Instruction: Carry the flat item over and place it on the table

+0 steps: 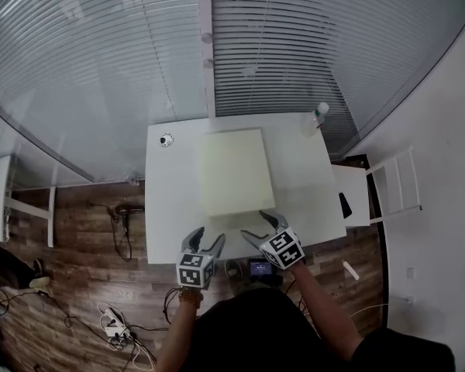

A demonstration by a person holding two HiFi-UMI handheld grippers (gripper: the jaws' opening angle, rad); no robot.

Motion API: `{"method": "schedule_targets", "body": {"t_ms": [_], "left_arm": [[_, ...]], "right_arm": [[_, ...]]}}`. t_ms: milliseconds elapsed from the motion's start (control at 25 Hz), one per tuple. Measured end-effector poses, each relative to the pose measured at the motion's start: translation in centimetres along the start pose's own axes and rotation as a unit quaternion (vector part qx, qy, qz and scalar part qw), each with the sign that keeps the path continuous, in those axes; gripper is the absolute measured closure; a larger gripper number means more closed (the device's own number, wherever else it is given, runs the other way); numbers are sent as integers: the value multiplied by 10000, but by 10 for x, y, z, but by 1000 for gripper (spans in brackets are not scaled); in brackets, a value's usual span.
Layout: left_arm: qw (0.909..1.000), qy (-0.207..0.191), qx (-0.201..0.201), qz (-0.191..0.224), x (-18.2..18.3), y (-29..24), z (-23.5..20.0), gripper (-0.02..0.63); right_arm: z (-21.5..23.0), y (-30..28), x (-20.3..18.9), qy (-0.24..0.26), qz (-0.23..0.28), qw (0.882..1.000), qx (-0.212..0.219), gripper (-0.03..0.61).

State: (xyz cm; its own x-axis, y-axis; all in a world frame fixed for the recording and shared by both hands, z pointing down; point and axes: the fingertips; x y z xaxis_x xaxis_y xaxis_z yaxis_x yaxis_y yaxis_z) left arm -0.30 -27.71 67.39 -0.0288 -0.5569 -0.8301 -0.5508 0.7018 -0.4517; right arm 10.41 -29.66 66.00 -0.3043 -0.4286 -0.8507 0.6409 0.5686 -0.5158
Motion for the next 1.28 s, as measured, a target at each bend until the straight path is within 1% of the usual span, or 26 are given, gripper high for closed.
{"method": "schedule_targets", "body": {"t_ms": [160, 400, 640, 920, 1160, 1280], "left_arm": [[10000, -44, -75, 42, -1, 12, 2, 337], [9998, 0, -169, 45, -9, 34, 12, 337], [9998, -51, -157, 121, -18, 63, 16, 337], [9997, -15, -100, 203, -32, 101, 13, 337], [9995, -66, -226, 203, -43, 125, 20, 337], [9993, -109, -243, 263, -46, 137, 24, 339]], "right_arm": [[-18, 7, 1, 39, 8, 10000, -40, 235], [-48, 22, -4, 66, -21, 10000, -65, 235], [-80, 34, -6, 134, -9, 9999, -32, 235], [-124, 43, -12, 343, -67, 9994, 56, 235], [-156, 54, -19, 342, -47, 9994, 22, 235], [-169, 61, -25, 506, -107, 9987, -24, 235]]}}
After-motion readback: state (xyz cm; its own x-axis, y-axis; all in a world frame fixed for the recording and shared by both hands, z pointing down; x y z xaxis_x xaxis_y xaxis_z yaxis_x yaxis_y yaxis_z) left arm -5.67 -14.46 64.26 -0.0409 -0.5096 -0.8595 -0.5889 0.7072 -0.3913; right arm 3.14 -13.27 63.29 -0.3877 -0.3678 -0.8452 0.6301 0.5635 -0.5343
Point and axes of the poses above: the fingertips, and each gripper's own axes: y backward along the fingers, z to its right, x out of its top, and after that the axes turned 7 degrees about z, right-handed
